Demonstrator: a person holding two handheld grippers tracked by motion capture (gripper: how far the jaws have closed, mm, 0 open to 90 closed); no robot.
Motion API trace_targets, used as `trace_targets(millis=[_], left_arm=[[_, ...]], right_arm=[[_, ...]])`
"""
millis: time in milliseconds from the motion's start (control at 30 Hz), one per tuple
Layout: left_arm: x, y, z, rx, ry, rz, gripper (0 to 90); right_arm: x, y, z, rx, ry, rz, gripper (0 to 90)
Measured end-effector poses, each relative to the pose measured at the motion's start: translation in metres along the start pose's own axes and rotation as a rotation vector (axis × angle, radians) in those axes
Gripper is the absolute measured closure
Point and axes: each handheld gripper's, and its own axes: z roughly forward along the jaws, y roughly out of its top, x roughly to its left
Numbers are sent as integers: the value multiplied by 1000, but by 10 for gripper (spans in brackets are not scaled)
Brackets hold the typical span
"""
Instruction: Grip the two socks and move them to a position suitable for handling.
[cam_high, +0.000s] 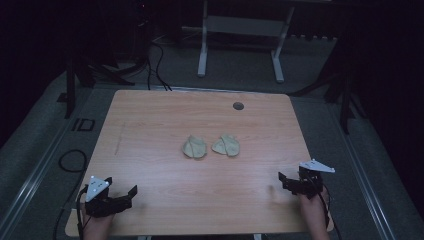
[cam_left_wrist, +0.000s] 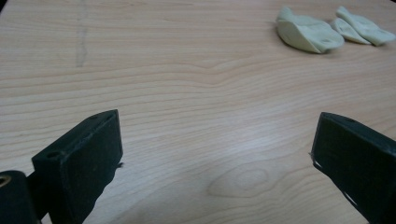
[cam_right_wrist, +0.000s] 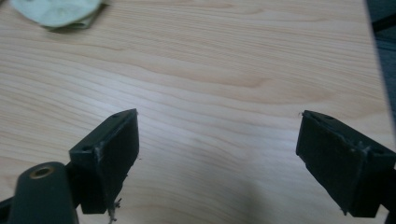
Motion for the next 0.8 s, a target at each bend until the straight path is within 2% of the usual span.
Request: trace_targets(millis=[167,200,267,300,400,433,500,667,700,800], left_arm=[[-2,0,2,16,-44,-22,22],[-2,0,2,16,-44,-22,22],[-1,0,3,25,-40,-24,22],[-1,-1,3,29,-48,-34,22],[-1,-1,4,33,-57,-33,22],[-1,-1,5,37,-54,-31,22],[-2,-1,5,38,-58,-29,22],[-2,-1,6,42,-76,-34,22],[-2,0,6,43,-78,-35,22],[-3,0,6,42,-85,-23,22]], right_arm=[[12,10,7,0,40,-23,130],[15,12,8,3,59,-20,130],[18,15,10,-2,69,-20,130],[26,22,15,4,42,-39,130],[29,24,17,0,46,-48,131],[33,31,21,2,98,-29,132],[41,41,27,11,121,-41,133],[51,56,37,20,141,-69,137],[57,64,43,23,146,-80,142],[64,72,50,31,156,-95,142]])
